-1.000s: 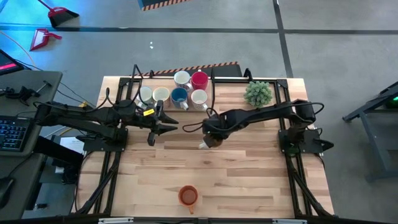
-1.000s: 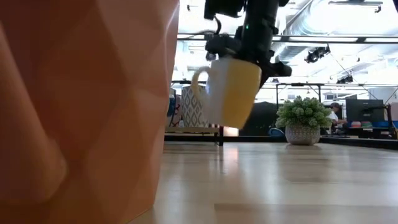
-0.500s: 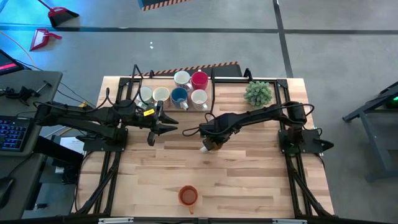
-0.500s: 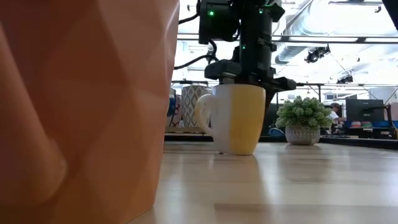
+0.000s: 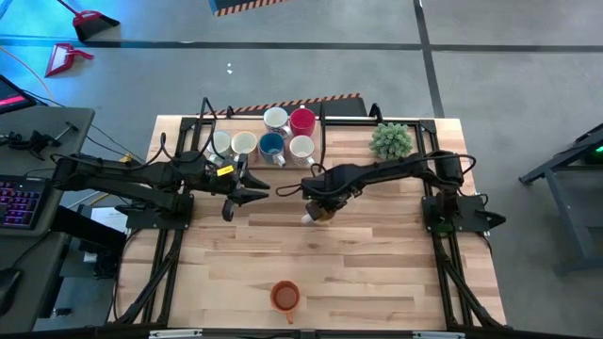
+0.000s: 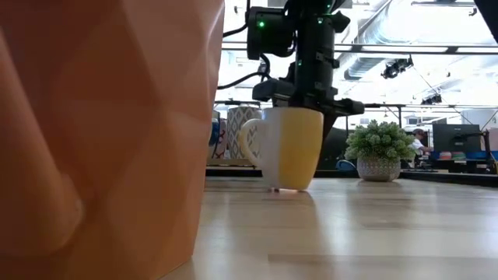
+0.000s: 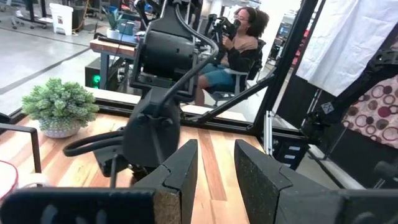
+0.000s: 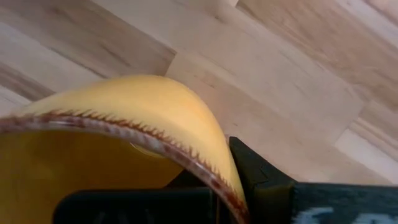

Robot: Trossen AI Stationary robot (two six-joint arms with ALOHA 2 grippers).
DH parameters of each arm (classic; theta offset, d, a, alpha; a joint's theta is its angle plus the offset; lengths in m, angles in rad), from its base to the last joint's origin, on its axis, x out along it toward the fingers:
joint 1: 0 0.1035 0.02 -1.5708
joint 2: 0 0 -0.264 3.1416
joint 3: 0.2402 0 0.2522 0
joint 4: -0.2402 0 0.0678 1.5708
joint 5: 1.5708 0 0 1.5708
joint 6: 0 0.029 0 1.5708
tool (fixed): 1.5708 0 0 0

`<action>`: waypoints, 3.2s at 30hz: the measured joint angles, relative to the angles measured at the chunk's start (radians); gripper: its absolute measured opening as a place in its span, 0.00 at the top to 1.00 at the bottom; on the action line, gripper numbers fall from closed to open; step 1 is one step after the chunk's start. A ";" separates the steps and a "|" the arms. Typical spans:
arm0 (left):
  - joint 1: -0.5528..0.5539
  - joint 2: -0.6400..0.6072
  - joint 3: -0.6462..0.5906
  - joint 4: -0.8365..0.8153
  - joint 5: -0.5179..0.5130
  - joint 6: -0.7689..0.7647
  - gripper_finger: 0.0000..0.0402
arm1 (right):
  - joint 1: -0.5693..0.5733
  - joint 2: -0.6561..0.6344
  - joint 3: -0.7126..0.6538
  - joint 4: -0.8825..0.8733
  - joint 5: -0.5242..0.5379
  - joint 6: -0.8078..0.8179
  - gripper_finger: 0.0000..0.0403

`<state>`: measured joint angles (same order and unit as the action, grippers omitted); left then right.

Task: Place coffee mugs
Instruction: Put the yellow mug on the shelf

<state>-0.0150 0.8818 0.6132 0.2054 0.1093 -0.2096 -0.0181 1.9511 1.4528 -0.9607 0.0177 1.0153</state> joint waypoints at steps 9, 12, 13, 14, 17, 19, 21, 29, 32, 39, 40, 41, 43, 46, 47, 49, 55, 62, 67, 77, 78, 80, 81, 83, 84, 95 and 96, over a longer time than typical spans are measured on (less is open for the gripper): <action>0.000 0.000 0.000 0.000 0.020 0.001 0.77 | 0.001 0.000 0.000 0.002 0.008 -0.002 0.98; 0.000 0.000 0.000 0.000 0.020 0.001 0.77 | 0.001 0.000 0.000 0.005 0.008 -0.002 0.95; 0.000 0.000 0.000 0.000 0.020 0.001 0.77 | 0.001 0.000 0.000 0.005 0.006 -0.002 0.94; 0.000 0.000 0.000 0.000 0.020 0.002 0.77 | 0.001 0.000 0.000 0.005 0.006 -0.002 0.93; 0.000 0.000 0.000 0.000 0.020 0.002 0.77 | 0.001 0.000 0.000 0.006 0.005 -0.005 0.89; 0.000 0.000 0.000 0.000 0.020 0.002 0.77 | 0.001 0.000 0.000 0.010 -0.002 -0.025 0.87; 0.000 0.000 0.000 0.000 0.020 0.002 0.77 | 0.001 -0.007 0.000 0.010 -0.020 -0.026 0.85; 0.000 0.000 0.000 -0.005 0.019 0.003 0.77 | 0.001 -0.088 0.001 0.019 0.007 -0.022 0.79; 0.000 0.000 0.000 -0.006 0.019 0.003 0.77 | 0.001 -0.126 0.002 0.015 0.037 -0.024 0.79; 0.000 0.000 0.000 -0.008 0.019 0.004 0.77 | 0.014 -0.216 0.002 0.023 0.066 -0.080 0.79; 0.001 0.000 0.000 -0.008 0.019 0.006 0.77 | 0.018 -0.227 0.002 0.024 0.078 -0.092 0.79; 0.002 0.000 0.000 -0.009 0.019 0.011 0.77 | 0.023 -0.237 0.002 0.025 0.085 -0.103 0.79; 0.002 0.000 0.000 -0.009 0.019 0.023 0.77 | 0.033 -0.250 0.002 0.039 0.084 -0.134 0.79; 0.002 0.000 0.000 -0.011 0.016 0.029 0.77 | 0.056 -0.251 0.002 0.067 0.076 -0.180 0.79; 0.002 0.000 0.000 -0.011 0.016 0.029 0.77 | 0.066 -0.249 0.002 0.087 0.066 -0.202 0.79; 0.001 0.000 0.000 -0.019 0.016 0.030 0.77 | 0.087 -0.244 0.002 0.124 0.043 -0.270 0.79; 0.001 0.000 0.000 -0.042 0.016 0.029 0.77 | 0.132 -0.244 0.002 0.112 0.030 -0.465 0.79; 0.001 0.000 0.000 -0.051 0.016 0.029 0.77 | 0.156 -0.231 -0.010 0.133 0.013 -0.657 0.79; 0.001 0.000 0.000 -0.049 0.016 0.029 0.77 | 0.156 -0.215 -0.011 0.163 0.044 -0.658 0.79; 0.001 0.000 0.000 -0.051 0.016 0.020 0.77 | 0.166 -0.133 -0.012 0.151 0.029 -0.701 0.79; 0.001 0.000 0.000 -0.051 0.016 0.020 0.77 | 0.165 -0.131 -0.012 0.147 0.029 -0.704 0.79; 0.001 0.000 0.000 -0.051 0.016 0.020 0.77 | 0.165 -0.131 -0.012 0.147 0.034 -0.712 0.79; 0.001 0.000 0.000 -0.051 0.016 0.020 0.77 | 0.165 -0.131 -0.011 0.147 0.038 -0.724 0.79; 0.001 0.000 0.000 -0.051 0.016 0.020 0.77 | 0.165 -0.131 -0.011 0.146 0.040 -0.742 0.79; 0.001 0.000 0.000 -0.051 0.016 0.020 0.77 | 0.165 -0.131 -0.011 0.147 0.042 -0.745 0.79; 0.001 0.000 0.000 -0.050 0.016 0.020 0.77 | 0.167 -0.069 -0.011 0.159 0.030 -0.754 0.79; 0.001 0.000 0.000 -0.051 0.016 0.020 0.77 | 0.168 -0.061 -0.011 0.160 0.030 -0.755 0.79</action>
<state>-0.0139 0.8814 0.6132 0.1547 0.1249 -0.1896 0.1497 1.8898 1.4418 -0.8010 0.0480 0.2607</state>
